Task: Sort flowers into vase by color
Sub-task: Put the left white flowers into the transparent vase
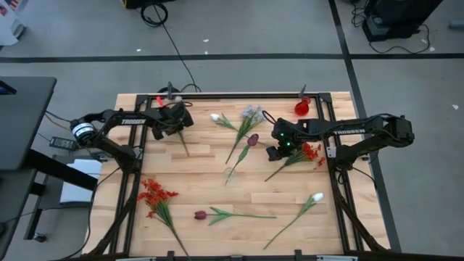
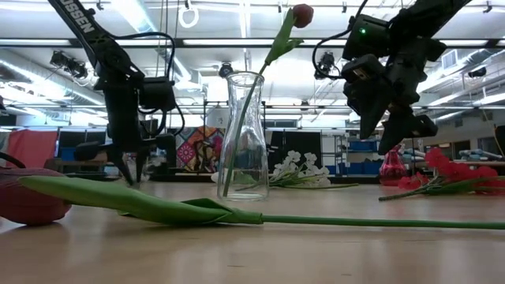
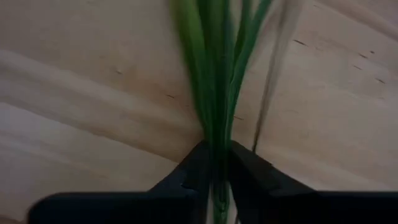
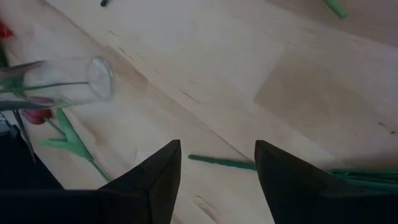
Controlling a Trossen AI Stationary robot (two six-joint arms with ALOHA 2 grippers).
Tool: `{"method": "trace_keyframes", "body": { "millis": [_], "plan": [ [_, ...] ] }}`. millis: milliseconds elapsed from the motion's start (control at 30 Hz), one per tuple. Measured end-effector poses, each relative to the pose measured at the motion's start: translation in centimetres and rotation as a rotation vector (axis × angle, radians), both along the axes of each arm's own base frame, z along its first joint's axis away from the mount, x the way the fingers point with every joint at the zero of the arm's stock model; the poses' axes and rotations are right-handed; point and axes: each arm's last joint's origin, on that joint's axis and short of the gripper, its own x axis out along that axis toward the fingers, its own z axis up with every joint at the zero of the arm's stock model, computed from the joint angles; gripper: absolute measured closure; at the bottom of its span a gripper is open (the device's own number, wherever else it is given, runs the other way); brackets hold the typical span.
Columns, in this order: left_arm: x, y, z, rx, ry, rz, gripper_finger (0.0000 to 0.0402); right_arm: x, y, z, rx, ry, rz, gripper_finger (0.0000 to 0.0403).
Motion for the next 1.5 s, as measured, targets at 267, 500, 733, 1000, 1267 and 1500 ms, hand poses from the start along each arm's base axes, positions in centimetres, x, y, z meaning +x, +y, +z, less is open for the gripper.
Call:
{"method": "trace_keyframes", "body": {
  "millis": [267,500,733,1000,1267,1500],
  "plan": [
    [0.3,-0.8,1.8,0.04,-0.081,-0.094,0.0392,0.0,-0.1,0.0,-0.039,0.009,-0.018,0.019],
    [2.4,-3.4,6.4,0.266,-0.318,-0.413,0.0387,0.0,0.0,-0.1,-0.047,0.025,-0.071,0.019],
    [4.2,-7.6,11.8,0.587,-0.63,-0.657,0.0391,0.4,0.6,0.0,-0.118,0.027,-0.192,0.019],
    [5.0,-10.6,14.2,0.818,-0.743,-0.968,0.0366,1.6,1.6,0.7,-0.096,-0.104,-0.143,0.019],
    [5.3,-13.1,16.9,1.173,-0.852,-1.124,0.039,2.8,2.8,1.5,-0.152,-0.232,-0.233,0.0211],
    [5.3,-14.7,17.6,1.238,-0.942,-1.198,0.0375,2.7,3.8,3.2,-0.242,-0.351,-0.349,0.0217]
  ]
}}
